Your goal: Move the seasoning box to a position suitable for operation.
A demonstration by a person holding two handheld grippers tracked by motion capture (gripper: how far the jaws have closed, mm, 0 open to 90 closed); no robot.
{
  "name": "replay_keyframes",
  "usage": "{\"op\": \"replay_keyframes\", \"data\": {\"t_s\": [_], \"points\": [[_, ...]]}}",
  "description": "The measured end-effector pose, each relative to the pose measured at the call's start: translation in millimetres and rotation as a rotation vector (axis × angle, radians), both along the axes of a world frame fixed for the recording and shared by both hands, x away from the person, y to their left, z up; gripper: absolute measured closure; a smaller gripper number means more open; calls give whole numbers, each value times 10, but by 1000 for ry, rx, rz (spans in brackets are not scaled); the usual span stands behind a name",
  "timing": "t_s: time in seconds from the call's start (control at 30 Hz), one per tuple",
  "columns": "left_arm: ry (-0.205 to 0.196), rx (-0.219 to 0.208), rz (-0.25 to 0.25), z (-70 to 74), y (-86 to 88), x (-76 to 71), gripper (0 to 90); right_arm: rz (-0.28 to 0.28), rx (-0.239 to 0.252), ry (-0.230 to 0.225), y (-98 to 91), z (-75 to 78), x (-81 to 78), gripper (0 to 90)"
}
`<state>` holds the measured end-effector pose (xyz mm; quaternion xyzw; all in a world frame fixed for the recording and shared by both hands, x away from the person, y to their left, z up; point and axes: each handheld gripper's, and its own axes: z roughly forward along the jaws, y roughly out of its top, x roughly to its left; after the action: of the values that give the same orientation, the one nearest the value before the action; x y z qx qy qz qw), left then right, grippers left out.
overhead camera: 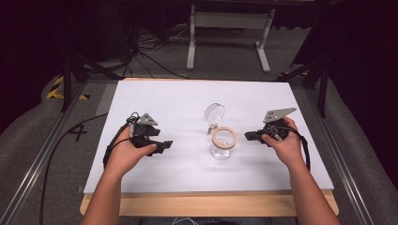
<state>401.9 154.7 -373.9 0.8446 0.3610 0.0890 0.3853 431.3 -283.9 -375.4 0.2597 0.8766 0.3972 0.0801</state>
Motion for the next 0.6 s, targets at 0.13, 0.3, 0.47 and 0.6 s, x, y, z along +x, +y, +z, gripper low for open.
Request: {"op": "replay_keyframes", "data": {"t_s": [0.13, 0.3, 0.47, 0.6], "points": [[2, 9, -19, 10, 0, -20, 285, 3, 3, 3, 21, -11, 1, 898], [-2, 6, -11, 24, -13, -42, 286, 8, 11, 5, 44, -17, 11, 898], [4, -9, 1, 34, -4, -73, 288, 14, 15, 6, 83, -30, 25, 898], [4, -5, 4, 24, 18, -88, 287, 21, 19, 15, 166, -82, 48, 899]]}}
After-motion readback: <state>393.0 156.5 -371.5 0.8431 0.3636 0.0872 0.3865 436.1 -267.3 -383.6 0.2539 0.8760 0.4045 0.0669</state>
